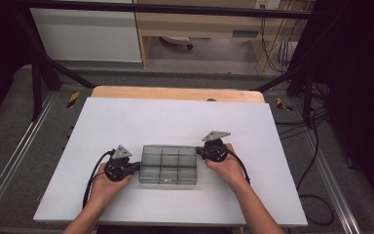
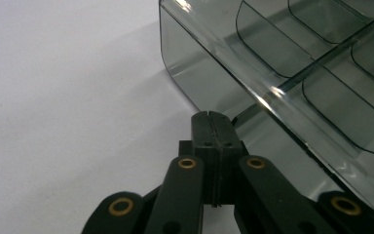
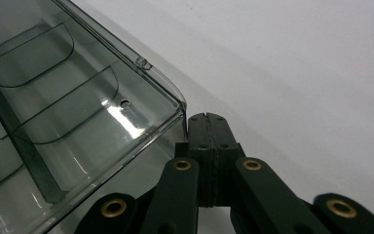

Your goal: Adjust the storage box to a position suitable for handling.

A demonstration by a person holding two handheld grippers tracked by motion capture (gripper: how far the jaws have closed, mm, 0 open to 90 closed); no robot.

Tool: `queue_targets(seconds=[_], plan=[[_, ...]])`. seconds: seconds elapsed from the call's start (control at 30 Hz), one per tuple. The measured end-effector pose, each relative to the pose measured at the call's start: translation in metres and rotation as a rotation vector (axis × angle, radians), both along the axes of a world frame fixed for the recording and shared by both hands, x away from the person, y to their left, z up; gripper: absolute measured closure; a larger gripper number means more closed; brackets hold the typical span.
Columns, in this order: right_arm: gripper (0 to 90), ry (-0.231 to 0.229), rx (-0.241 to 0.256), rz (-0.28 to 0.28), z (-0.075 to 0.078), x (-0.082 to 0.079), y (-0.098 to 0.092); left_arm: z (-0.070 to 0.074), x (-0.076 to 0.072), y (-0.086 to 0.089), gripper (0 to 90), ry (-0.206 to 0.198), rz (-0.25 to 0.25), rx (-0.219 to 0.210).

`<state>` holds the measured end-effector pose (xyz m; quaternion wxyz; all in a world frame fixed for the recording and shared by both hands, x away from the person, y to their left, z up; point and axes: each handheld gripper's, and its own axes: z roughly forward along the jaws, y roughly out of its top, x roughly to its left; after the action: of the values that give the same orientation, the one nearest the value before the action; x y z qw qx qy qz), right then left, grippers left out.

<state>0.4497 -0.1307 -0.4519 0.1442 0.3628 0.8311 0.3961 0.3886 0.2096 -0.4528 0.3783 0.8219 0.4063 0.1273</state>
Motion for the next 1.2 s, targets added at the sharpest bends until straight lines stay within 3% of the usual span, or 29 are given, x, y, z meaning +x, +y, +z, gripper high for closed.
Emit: queue_targets(seconds=[0.73,1.2], plan=[[90.0,-0.004,-0.019,-0.018,0.000,-0.024,-0.011,0.000,-0.016,-0.011,90.0,0.010,-0.038,0.006],[90.0,0.007,-0.013,-0.024,0.000,-0.026,-0.013,-0.001,-0.022,-0.013,90.0,0.015,-0.035,-0.016]])
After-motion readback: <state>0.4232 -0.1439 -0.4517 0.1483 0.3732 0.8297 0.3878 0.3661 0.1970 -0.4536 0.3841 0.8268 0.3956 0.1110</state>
